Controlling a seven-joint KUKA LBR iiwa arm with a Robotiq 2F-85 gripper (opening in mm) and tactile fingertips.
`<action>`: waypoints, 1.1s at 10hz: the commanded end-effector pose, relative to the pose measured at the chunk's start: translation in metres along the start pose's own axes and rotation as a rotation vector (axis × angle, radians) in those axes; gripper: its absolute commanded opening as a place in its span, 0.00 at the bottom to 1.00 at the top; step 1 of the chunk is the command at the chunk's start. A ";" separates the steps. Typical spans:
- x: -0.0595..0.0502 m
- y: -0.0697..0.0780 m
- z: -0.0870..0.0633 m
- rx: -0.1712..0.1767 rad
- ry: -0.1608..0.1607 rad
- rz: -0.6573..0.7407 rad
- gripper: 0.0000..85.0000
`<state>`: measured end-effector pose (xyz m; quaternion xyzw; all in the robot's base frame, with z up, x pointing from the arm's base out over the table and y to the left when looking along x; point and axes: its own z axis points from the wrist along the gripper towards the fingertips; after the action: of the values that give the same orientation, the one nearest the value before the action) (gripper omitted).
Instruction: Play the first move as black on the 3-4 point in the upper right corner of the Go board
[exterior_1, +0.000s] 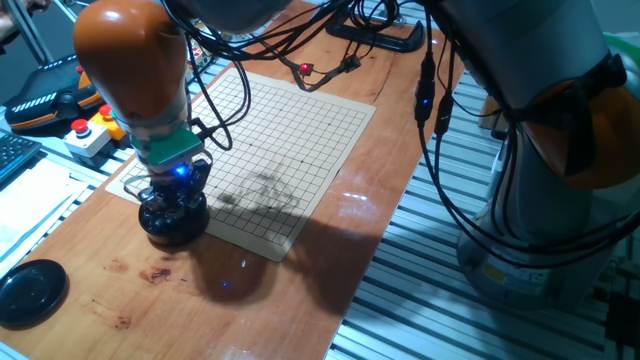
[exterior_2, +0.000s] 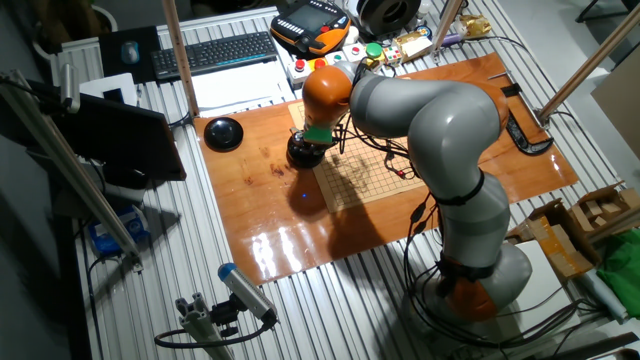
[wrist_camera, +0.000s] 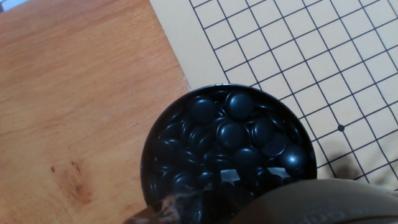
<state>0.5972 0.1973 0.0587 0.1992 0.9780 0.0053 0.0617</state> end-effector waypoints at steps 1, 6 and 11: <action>0.000 0.000 0.000 -0.002 0.001 0.000 0.22; 0.000 0.000 0.000 -0.003 0.000 0.003 0.08; -0.001 -0.003 -0.010 0.003 0.001 0.000 0.01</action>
<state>0.5958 0.1944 0.0686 0.1996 0.9780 0.0046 0.0609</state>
